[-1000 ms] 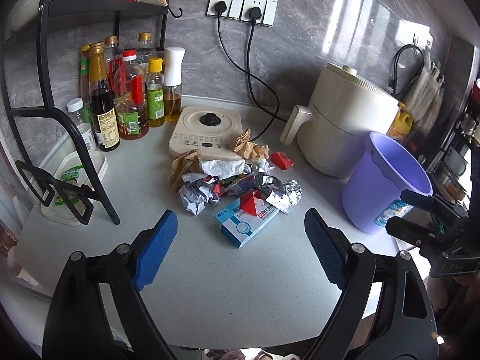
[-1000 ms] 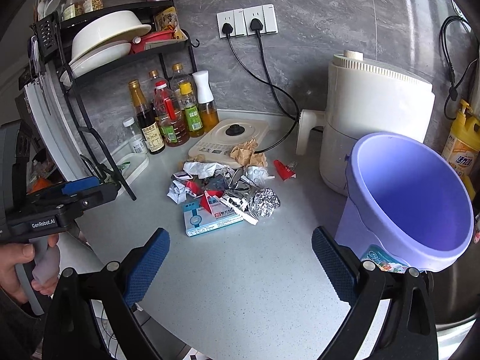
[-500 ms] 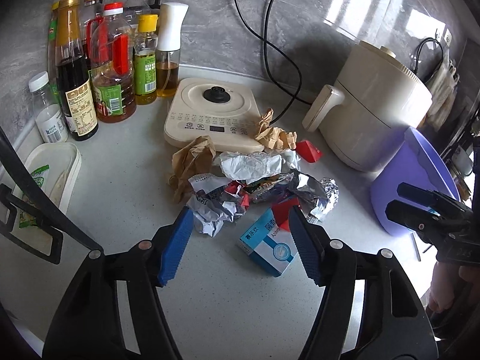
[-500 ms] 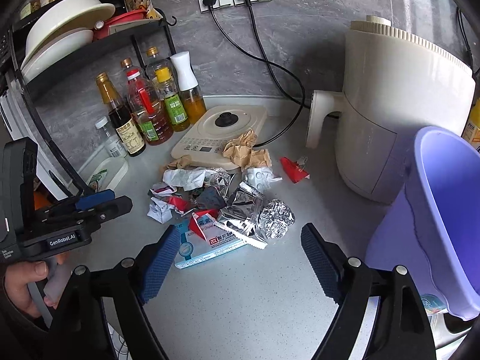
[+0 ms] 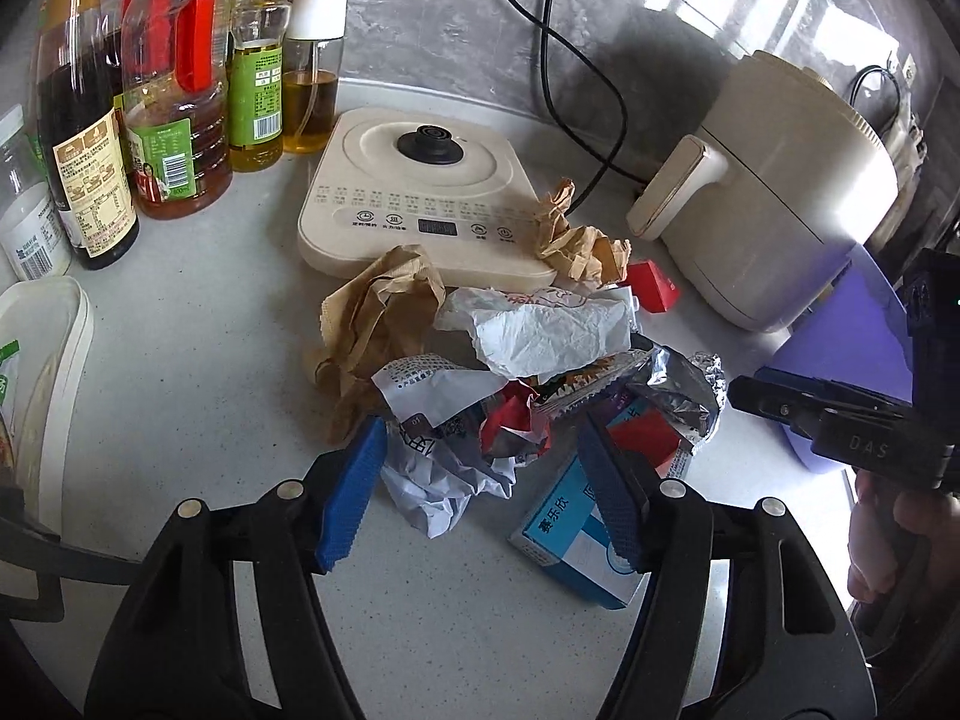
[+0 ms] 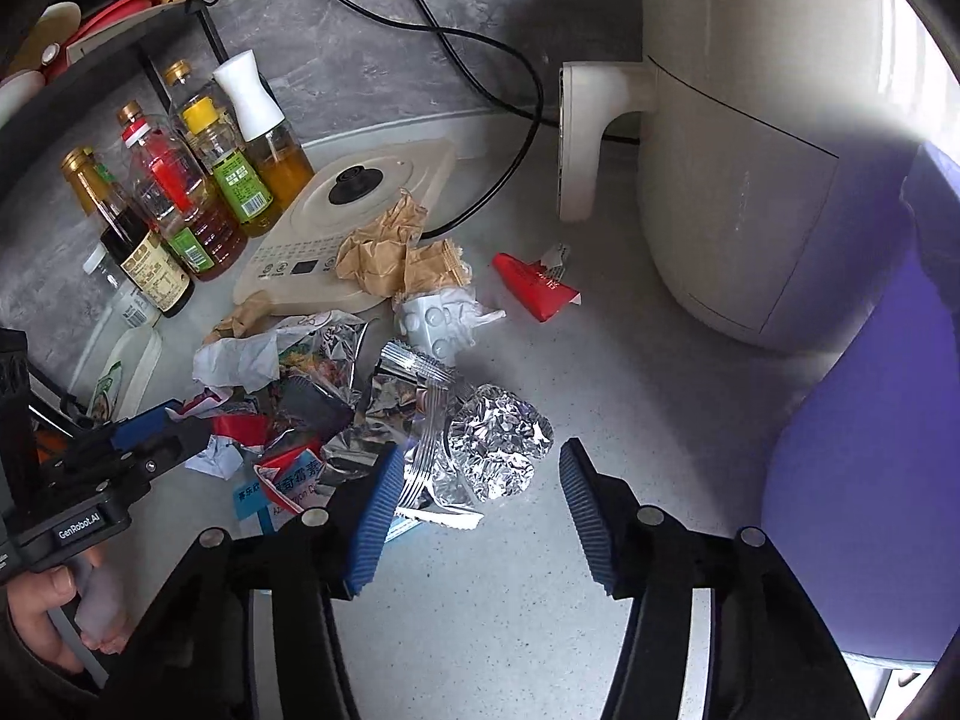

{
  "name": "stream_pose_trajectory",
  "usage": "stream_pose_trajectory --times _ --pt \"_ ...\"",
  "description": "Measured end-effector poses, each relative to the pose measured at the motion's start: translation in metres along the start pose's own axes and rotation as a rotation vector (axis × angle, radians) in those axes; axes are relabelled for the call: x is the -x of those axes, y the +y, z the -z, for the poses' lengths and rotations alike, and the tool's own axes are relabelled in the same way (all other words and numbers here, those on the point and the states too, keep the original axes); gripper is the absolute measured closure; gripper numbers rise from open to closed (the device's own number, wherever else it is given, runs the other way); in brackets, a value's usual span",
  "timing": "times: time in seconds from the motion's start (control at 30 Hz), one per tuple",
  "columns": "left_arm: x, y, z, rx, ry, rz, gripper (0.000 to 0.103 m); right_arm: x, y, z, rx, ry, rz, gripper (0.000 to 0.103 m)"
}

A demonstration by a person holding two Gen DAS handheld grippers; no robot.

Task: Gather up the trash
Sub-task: 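Close right gripper on the foil ball while left gripper grasps crumpled white paper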

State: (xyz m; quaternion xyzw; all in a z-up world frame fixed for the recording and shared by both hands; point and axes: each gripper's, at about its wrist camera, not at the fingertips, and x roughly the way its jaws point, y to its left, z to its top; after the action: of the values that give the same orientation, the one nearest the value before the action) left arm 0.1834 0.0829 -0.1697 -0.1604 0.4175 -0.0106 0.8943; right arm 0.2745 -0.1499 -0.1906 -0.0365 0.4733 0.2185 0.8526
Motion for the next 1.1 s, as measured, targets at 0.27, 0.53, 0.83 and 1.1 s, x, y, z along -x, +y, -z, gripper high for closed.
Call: stream_pose_trajectory --times 0.27,0.53,0.83,1.1 --pt "-0.013 0.007 0.000 0.028 0.003 0.016 0.044 -0.027 -0.009 -0.012 -0.005 0.037 -0.007 0.050" --pt "0.013 0.010 0.007 0.090 -0.037 -0.047 0.063 -0.021 -0.017 -0.013 -0.009 0.022 -0.052 0.062" --pt "0.075 -0.008 0.016 0.134 -0.147 -0.158 0.064 0.031 -0.003 -0.016 0.102 -0.098 -0.146 0.062" --pt "0.121 -0.049 0.010 0.123 -0.232 -0.213 0.063 0.109 -0.001 -0.016 0.200 -0.204 -0.252 0.061"
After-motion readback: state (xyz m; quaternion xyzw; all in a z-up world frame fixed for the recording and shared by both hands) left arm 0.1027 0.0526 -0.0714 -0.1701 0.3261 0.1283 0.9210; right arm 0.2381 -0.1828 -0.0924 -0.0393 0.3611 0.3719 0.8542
